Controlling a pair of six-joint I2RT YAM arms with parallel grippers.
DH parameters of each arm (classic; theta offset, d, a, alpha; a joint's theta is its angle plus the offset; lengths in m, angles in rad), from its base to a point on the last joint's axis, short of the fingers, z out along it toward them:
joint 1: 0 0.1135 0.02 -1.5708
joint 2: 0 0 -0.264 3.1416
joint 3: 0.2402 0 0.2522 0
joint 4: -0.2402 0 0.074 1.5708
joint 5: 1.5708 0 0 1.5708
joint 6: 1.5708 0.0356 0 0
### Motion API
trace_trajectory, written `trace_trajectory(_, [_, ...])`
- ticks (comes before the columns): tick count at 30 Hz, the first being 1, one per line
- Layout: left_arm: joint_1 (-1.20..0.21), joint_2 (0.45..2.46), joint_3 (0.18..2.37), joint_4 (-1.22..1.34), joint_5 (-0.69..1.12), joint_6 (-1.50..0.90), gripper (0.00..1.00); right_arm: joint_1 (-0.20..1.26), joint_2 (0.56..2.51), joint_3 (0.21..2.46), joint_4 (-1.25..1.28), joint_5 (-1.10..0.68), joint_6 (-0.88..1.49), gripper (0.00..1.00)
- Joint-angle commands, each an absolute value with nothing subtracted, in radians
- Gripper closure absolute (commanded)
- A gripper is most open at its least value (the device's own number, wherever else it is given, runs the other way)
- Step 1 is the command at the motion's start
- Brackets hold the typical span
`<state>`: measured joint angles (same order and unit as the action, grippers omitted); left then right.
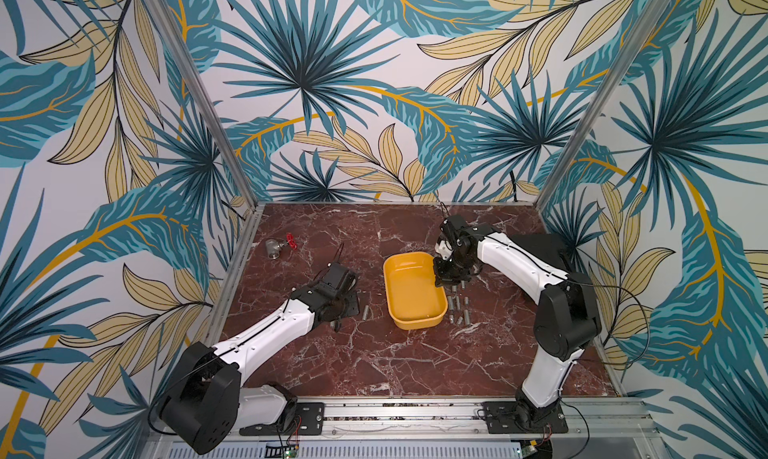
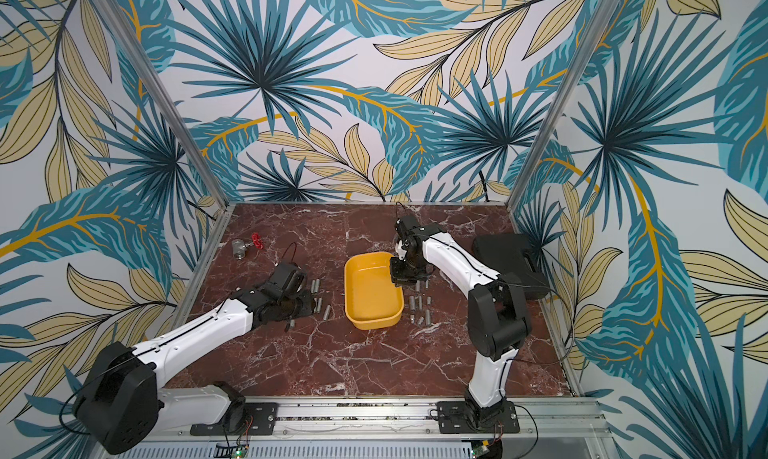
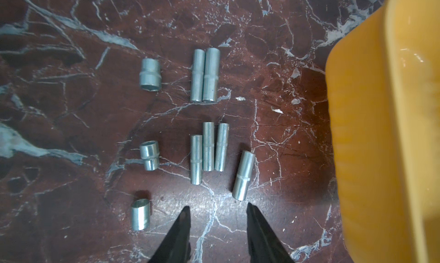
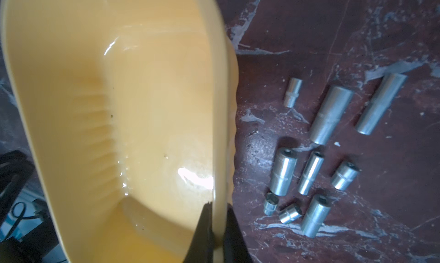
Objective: Take out the socket from the storage box
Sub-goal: Pick up the storage box at the center of the board, then place the storage box at the center of the board.
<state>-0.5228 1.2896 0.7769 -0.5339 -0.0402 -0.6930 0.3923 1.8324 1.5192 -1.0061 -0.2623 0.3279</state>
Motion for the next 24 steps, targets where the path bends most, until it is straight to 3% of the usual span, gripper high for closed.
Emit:
trace_trajectory(1, [-0.526, 1.292, 0.747, -0.500, -0.043, -0.692, 0.58, 0.382, 1.852, 1.530, -1.115, -0.410, 0.304, 1.00])
trace_trajectory(7, [-0.528, 1.301, 0.741, -0.471, -0.026, -0.689, 0.58, 0.369, 1.921, 1.500, -1.169, -0.508, 0.274, 1.00])
trace_trajectory(17, [-0.529, 1.315, 0.732, -0.449, -0.017, -0.689, 0.58, 0.367, 1.914, 1.500, -1.176, -0.499, 0.285, 1.00])
trace_trajectory(24, [-0.529, 1.315, 0.739, -0.455, -0.030, -0.693, 0.56, 0.367, 1.808, 1.443, -0.964, -0.334, 0.375, 1.00])
